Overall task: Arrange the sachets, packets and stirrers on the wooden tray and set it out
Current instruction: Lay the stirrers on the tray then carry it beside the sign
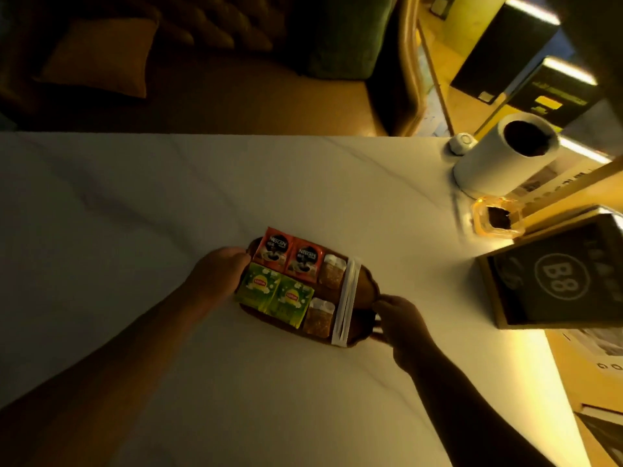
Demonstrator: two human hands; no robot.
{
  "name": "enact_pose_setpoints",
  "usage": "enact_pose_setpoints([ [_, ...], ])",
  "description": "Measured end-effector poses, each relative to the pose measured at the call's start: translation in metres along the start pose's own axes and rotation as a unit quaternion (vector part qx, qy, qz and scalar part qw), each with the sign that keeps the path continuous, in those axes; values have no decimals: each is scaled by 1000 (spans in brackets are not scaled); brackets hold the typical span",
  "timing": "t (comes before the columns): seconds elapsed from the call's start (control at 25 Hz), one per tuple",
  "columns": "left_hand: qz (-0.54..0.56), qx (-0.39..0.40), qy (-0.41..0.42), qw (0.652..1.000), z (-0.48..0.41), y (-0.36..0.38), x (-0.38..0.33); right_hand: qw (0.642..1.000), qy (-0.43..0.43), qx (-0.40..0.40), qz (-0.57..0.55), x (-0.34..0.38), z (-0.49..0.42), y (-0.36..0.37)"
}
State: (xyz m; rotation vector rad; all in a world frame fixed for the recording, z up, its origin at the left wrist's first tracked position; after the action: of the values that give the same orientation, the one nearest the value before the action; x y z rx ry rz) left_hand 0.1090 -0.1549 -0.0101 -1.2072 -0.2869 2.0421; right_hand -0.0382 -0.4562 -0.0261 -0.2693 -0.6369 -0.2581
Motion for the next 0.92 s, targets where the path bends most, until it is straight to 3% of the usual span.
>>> enact_pose_setpoints([
  [0.2, -125, 94, 106, 982, -23, 79, -108, 986, 29, -39, -159, -52, 41, -76],
  [0.32, -232, 82, 168, 954, -41, 146, -170, 963, 35, -55, -262, -75, 51, -122],
  [0.44, -298, 110, 174, 932, -52, 207, -217, 950, 43, -74, -301, -93, 52, -156],
  [0.72, -351, 107, 221, 904, -69, 287, -267, 910, 71, -56, -404, -114, 43, -181],
  [0.92, -364, 113, 223, 897, -78, 309, -278, 906, 85, -63, -410, -117, 40, -177],
])
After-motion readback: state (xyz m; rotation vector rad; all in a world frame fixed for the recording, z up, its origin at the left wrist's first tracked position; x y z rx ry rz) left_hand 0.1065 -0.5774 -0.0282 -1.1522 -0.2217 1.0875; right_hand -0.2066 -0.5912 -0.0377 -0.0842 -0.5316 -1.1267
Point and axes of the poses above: each hand's wrist, its own z-axis away from the middle knuckle, its own y-axis out of the palm, x = y × z, the point moved 3 cm from there along -z, towards the middle knuckle, and after that the axes turned 4 degrees about x, right-handed, at the moved point
